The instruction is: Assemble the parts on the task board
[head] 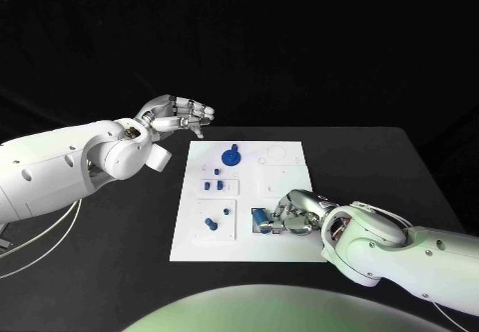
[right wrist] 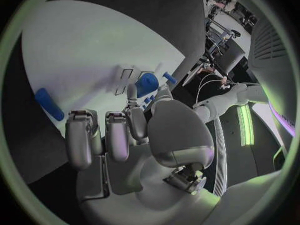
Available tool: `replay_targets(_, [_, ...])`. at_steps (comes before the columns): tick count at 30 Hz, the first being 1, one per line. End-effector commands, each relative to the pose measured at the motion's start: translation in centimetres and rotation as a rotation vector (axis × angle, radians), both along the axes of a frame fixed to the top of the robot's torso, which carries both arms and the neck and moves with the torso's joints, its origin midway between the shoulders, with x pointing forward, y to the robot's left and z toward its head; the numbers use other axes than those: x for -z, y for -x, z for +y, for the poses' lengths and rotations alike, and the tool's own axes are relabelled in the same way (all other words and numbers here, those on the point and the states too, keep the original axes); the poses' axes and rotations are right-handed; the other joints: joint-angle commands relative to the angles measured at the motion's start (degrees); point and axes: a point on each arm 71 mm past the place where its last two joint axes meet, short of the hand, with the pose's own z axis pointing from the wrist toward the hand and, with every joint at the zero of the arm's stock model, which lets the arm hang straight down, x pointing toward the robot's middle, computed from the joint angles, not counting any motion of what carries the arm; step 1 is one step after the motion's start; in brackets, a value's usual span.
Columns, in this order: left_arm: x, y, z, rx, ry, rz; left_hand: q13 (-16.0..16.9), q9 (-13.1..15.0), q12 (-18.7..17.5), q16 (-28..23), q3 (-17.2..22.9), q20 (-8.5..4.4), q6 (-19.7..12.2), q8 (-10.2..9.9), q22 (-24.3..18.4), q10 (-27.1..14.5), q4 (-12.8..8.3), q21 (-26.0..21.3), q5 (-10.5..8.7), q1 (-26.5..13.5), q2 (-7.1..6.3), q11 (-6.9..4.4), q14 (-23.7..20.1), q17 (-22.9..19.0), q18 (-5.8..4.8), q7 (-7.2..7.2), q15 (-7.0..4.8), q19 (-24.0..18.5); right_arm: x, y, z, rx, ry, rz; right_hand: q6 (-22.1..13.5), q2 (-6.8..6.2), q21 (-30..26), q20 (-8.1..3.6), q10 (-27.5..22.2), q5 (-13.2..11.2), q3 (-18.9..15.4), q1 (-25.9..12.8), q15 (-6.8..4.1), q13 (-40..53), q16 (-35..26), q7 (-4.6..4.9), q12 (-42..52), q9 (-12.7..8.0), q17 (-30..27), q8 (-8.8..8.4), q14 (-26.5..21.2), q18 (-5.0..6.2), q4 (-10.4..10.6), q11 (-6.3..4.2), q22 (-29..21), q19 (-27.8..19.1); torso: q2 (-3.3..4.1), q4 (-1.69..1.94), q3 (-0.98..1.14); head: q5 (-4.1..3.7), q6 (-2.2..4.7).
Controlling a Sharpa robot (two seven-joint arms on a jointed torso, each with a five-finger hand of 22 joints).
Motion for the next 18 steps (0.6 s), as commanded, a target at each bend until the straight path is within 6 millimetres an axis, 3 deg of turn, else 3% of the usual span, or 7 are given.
replay_targets(1, [-0.09,0.03,-0.14,0.01,0.005,-0.004,0.0,-0.1,0.1,0.3,0.2,0.21,-0.4,0.2,-0.1,-0.3,0.2,0.0,0.21,-0.7,0.07,0.06,-0.4,-0.1,0.76,1.54,0.06,-0.4,-0.03,0.3,-0.03,-0.02,0.011,0.017,0.1,-0.06,0.2,-0.29,0.3,0.3,-0.3,-0.7,-0.41,0.1,0.2,0.42,-0.2,0.0,5.5,-0.27,3.9,-0.39,-0.1,0.11,13.4,3.7,-0.03,-0.06,-0.01,0.04,0.01])
replay_targets(9, [-0.07,0.01,-0.11,0.009,0.005,-0.003,0.0,-0.1,0.1,0.3,0.2,0.21,-0.4,0.2,-0.1,-0.3,0.2,0.0,0.21,-0.7,0.07,0.06,-0.4,-0.1,0.76,1.54,0.06,-0.4,-0.14,0.56,0.04,-0.029,0.007,0.027,0.1,-0.02,0.2,-0.29,0.3,0.3,-0.3,-0.7,-0.41,0.1,0.2,0.42,-0.2,0.0,5.6,-0.27,3.9,-0.39,-0.1,0.11,13.4,3.7,-0.01,0.04,0.06,-0.02,0.01])
replay_targets(15, [-0.06,-0.01,-0.13,0.01,0.005,-0.003,0.0,-0.1,0.1,0.3,0.2,0.21,-0.4,0.2,-0.1,-0.3,0.2,0.0,0.21,-0.7,0.07,0.06,-0.4,-0.1,0.76,1.54,0.06,-0.4,-0.13,0.63,0.4,-0.039,-0.002,0.034,0.1,0.7,0.1,-0.28,0.4,0.3,0.0,-0.5,-0.41,0.2,0.2,0.42,-0.2,0.1,5.5,-0.31,3.9,-0.37,-0.1,0.12,13.3,3.7,0.06,0.01,0.05,-0.08,0.01])
replay_targets(17, [-0.06,-0.01,-0.15,0.01,0.005,-0.003,0.0,-0.1,0.2,0.3,0.2,0.22,-0.5,0.2,-0.1,-0.3,0.2,0.0,0.21,-0.7,0.08,0.06,-0.4,-0.1,0.77,1.54,0.06,-0.4,-0.06,0.57,0.49,-0.042,0.001,0.037,0.0,1.88,0.1,-0.28,0.4,0.3,0.5,0.2,-0.4,0.3,0.1,0.42,-0.3,0.2,5.5,-0.36,3.9,-0.36,-0.3,0.11,13.3,3.6,0.06,0.05,0.04,-0.14,0.01])
replay_targets(18, [-0.06,-0.01,-0.15,0.01,0.005,-0.003,0.0,-0.1,0.3,0.4,0.3,0.24,-0.6,0.2,-0.1,-0.5,0.2,-0.1,0.21,-0.8,0.1,0.07,-0.5,-0.1,0.78,1.56,0.07,-0.3,-0.02,0.52,0.5,-0.042,0.003,0.037,-0.1,3.1,0.2,-0.28,0.5,0.4,1.2,1.6,-0.41,0.4,0.1,0.41,-0.3,0.3,5.6,-0.45,3.9,-0.37,-0.6,0.1,13.3,3.6,0.05,0.05,0.04,-0.13,0.01])
